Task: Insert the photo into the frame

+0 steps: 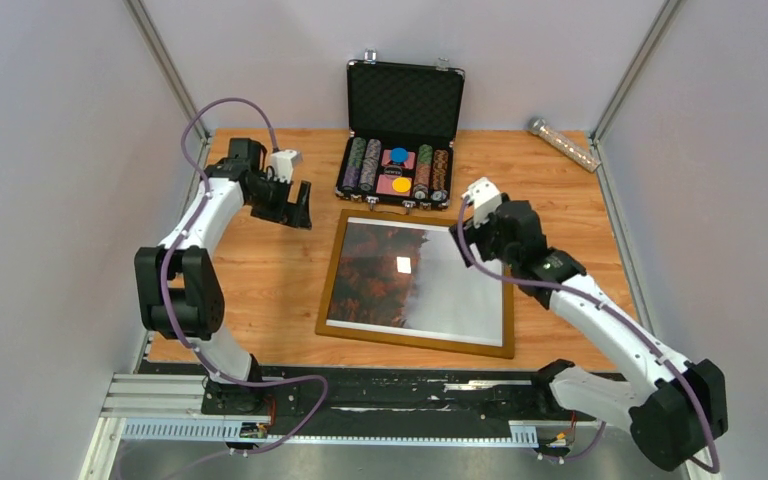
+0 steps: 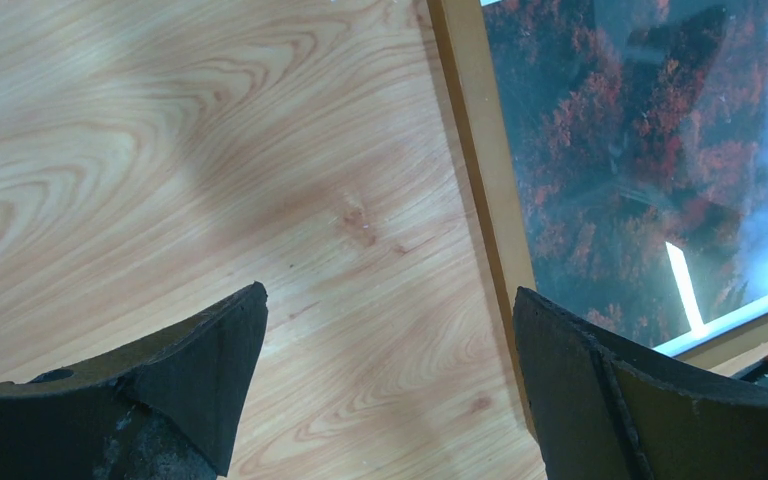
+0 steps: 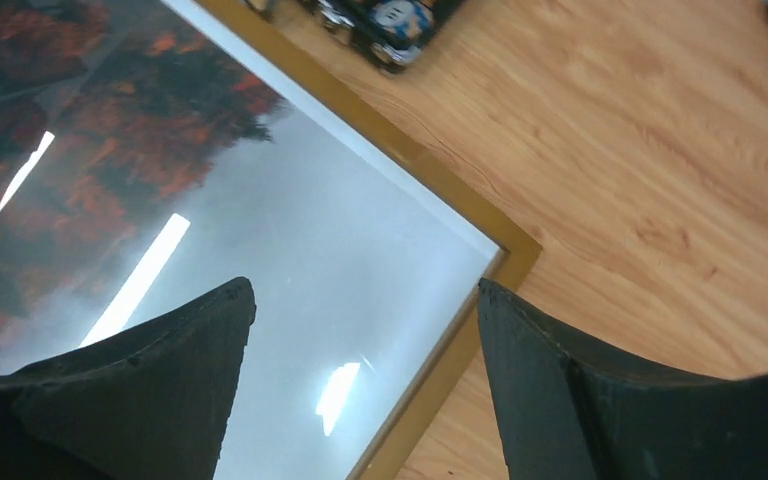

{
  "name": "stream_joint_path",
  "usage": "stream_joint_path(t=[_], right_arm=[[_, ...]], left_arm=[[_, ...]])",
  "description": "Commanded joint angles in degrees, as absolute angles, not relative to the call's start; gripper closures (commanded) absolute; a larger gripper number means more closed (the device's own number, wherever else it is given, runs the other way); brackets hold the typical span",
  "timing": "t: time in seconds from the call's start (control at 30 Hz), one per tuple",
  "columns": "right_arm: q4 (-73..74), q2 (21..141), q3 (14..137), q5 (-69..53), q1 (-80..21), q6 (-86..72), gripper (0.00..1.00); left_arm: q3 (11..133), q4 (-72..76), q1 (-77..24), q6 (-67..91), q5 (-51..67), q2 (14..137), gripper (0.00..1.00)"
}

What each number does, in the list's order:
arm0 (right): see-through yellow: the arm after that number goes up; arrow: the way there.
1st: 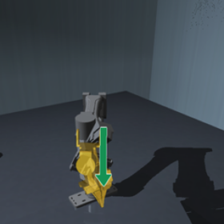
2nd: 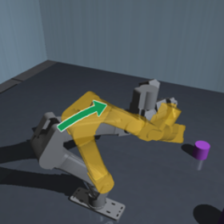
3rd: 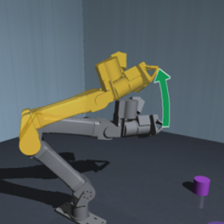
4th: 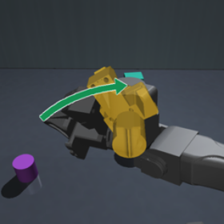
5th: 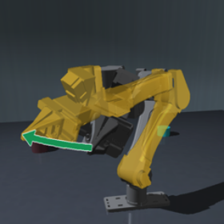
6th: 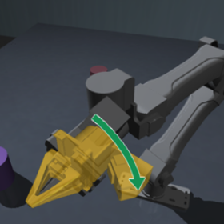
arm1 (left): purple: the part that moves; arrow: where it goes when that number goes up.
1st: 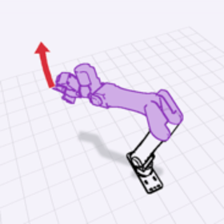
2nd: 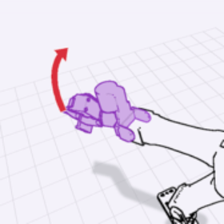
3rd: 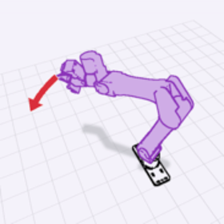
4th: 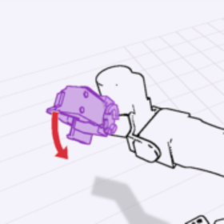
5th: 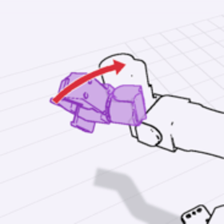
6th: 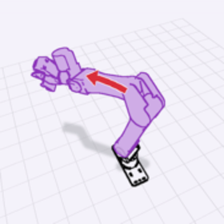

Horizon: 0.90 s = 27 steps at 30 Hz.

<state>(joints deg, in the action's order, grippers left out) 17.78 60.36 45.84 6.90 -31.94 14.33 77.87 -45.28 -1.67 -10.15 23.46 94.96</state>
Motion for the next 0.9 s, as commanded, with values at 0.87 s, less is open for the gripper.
stream_joint_path(t=[0.87], right_arm=[[32.61, 89.36, 53.46, -16.89, 1.88, 6.65, 0.35]], left_arm=[[70.1, -37.49, -11.4, -7.22, 33.76, 108.2, 0.01]])
